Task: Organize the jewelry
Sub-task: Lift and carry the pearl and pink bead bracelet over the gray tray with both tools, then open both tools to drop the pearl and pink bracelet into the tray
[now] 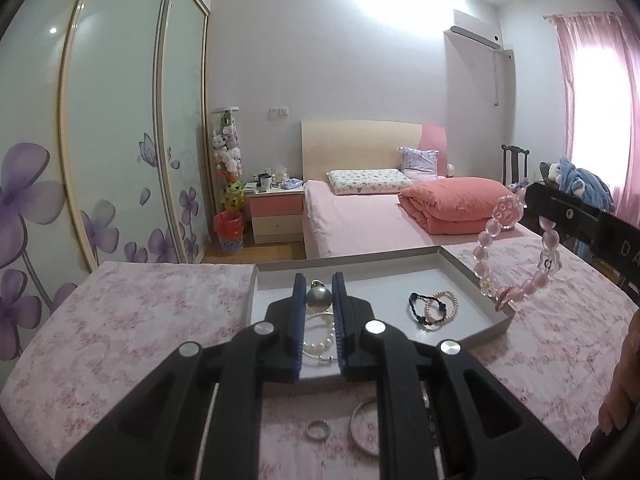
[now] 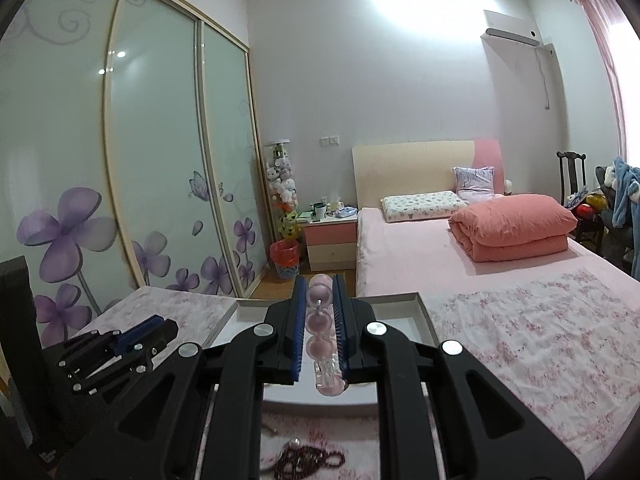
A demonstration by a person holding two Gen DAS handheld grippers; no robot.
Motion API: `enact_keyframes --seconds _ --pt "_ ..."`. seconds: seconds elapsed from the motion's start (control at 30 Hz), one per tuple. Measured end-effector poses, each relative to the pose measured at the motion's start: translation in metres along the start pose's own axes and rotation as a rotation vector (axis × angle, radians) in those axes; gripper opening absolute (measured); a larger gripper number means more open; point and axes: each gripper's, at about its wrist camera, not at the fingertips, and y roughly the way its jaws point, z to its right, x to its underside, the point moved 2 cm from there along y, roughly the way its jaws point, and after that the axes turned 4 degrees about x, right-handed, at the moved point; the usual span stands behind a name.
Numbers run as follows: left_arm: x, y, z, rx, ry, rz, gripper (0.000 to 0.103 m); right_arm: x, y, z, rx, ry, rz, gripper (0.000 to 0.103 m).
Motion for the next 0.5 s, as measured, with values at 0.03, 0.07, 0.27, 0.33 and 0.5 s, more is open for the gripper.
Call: enact_keyframes --seconds 0.03,0.07,0.27,0.33,0.5 --pt "-0.001 0.004 -0.002 0.000 -0.002 -0.003 0.014 -0.001 0.004 0.000 0.000 0.004 -0.004 0.014" --pt "-0.001 0.010 -0.003 -0.002 -0.005 -0.007 0.014 -0.001 0.008 -0.001 0.001 0.009 -0.008 0.014" --pt "0.001 0.049 -0.012 -0.004 -0.027 -0.052 0.014 0.001 0.041 -0.002 0.010 0.013 -0.049 0.014" --pt "0.004 0.062 -0.015 0.000 -0.036 -0.073 0.014 0.003 0.055 -0.003 0.012 0.013 -0.068 0.014" --pt "0.009 0.091 -0.013 0.007 -0.024 -0.113 0.014 0.015 0.090 -0.001 -0.003 0.049 -0.154 0.014"
